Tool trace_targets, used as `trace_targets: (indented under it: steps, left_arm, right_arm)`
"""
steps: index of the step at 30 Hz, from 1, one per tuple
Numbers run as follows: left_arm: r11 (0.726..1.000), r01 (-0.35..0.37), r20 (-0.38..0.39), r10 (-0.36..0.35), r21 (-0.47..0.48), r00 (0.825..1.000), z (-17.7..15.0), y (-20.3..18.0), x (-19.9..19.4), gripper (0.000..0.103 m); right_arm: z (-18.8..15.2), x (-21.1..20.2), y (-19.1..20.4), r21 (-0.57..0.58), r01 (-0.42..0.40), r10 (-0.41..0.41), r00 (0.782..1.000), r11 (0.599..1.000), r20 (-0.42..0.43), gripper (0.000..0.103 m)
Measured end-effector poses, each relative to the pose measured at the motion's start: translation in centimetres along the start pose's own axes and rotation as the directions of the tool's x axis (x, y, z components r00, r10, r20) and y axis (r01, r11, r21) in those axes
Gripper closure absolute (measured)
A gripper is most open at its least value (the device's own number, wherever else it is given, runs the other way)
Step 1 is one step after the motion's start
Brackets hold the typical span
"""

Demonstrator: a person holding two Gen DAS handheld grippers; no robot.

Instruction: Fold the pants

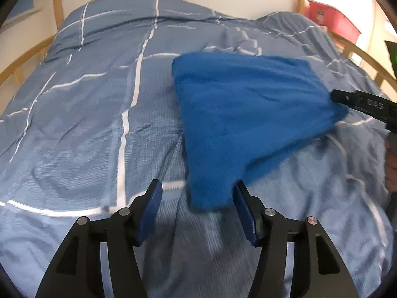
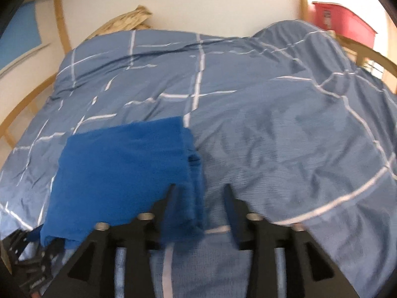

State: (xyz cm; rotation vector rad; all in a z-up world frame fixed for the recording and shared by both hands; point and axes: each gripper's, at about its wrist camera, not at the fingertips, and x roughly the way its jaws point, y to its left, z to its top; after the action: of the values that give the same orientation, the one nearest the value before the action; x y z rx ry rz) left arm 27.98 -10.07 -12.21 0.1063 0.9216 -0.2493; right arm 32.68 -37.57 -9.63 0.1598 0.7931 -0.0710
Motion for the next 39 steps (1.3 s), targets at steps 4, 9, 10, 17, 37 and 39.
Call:
trace_targets:
  steps: [4,9,10,17,37,39]
  left_arm:
    - [1.000,0.015,0.050,-0.015,0.008,0.999,0.2,0.3,-3.4,0.039]
    - [1.000,0.021,0.128,-0.019,-0.012,0.992,1.7,2.0,-7.0,0.029]
    - [1.000,0.016,0.138,-0.014,-0.014,0.990,2.1,2.3,-7.3,0.028]
    - [0.997,-0.072,0.173,0.066,0.031,0.983,4.1,3.5,-6.3,0.028]
    - [0.980,0.154,0.116,-0.139,-0.128,0.983,9.1,4.5,3.0,0.027]
    - [0.977,0.163,0.100,-0.149,-0.140,0.984,9.4,4.5,4.2,0.027]
  right_arm:
    - [-0.3,-3.0,0.3,0.015,0.033,-0.034,0.997,0.999,0.075,0.033]
    - [-1.2,-6.2,0.8,0.075,-0.006,-0.006,0.988,0.997,0.155,0.016]
    - [-1.4,-6.5,0.8,0.106,-0.012,-0.006,0.985,0.994,0.170,0.015]
    - [-3.8,-5.0,0.9,0.261,-0.132,0.074,0.972,0.956,0.221,0.015]
    - [-4.8,1.9,-0.3,0.394,-0.231,0.158,0.965,0.890,0.209,0.015]
    - [-4.8,2.1,-0.3,0.391,-0.228,0.158,0.966,0.892,0.203,0.015]
